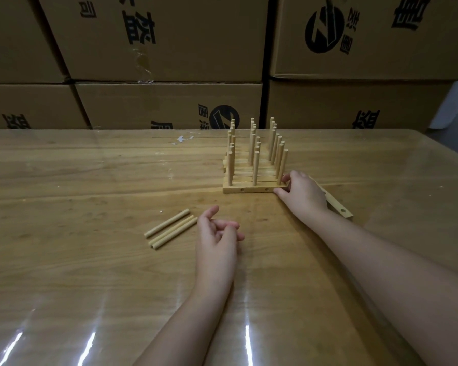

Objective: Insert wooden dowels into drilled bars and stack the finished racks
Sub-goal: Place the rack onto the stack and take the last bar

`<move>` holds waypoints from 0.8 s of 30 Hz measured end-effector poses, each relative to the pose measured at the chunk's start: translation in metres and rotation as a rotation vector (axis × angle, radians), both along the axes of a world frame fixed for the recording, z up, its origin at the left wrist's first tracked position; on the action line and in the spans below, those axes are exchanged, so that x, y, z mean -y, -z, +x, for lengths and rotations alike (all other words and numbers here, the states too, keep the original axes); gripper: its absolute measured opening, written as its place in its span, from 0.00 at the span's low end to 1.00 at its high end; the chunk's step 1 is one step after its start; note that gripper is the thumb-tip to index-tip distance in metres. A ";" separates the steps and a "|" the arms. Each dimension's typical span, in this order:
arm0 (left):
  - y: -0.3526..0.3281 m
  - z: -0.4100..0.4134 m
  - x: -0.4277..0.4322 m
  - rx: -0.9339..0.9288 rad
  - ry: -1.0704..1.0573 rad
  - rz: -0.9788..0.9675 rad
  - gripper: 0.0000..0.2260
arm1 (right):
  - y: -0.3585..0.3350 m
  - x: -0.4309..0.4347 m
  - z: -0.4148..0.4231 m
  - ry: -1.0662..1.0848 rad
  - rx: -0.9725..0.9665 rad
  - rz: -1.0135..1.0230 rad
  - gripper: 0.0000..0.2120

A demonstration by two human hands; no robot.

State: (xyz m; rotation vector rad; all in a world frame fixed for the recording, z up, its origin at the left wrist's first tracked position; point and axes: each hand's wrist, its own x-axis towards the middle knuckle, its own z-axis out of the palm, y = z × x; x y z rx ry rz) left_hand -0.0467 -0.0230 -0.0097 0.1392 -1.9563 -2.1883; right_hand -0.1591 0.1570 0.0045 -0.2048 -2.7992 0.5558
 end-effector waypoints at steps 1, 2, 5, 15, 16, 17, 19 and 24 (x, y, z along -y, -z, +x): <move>0.000 0.000 0.000 0.002 0.000 -0.001 0.17 | 0.000 0.000 0.001 -0.007 0.000 -0.009 0.16; -0.001 0.000 0.001 0.005 0.000 -0.001 0.16 | 0.001 -0.001 0.002 -0.019 0.004 -0.018 0.16; -0.002 0.001 0.001 0.008 0.013 0.000 0.14 | 0.001 -0.006 0.010 -0.072 0.021 -0.037 0.18; -0.006 0.003 -0.001 0.023 0.044 -0.010 0.08 | 0.005 -0.051 0.077 0.229 -0.105 0.153 0.21; -0.006 0.003 -0.001 0.024 0.042 -0.017 0.07 | 0.004 -0.057 0.080 0.288 -0.056 0.128 0.22; -0.006 0.003 -0.001 0.024 0.039 -0.021 0.07 | 0.005 -0.063 0.083 0.315 -0.015 0.116 0.21; -0.007 0.004 -0.001 0.021 0.033 -0.023 0.08 | 0.006 -0.067 0.087 0.327 0.043 0.066 0.18; -0.006 0.003 -0.002 0.007 0.050 -0.028 0.09 | -0.010 -0.059 0.102 0.291 0.219 0.023 0.13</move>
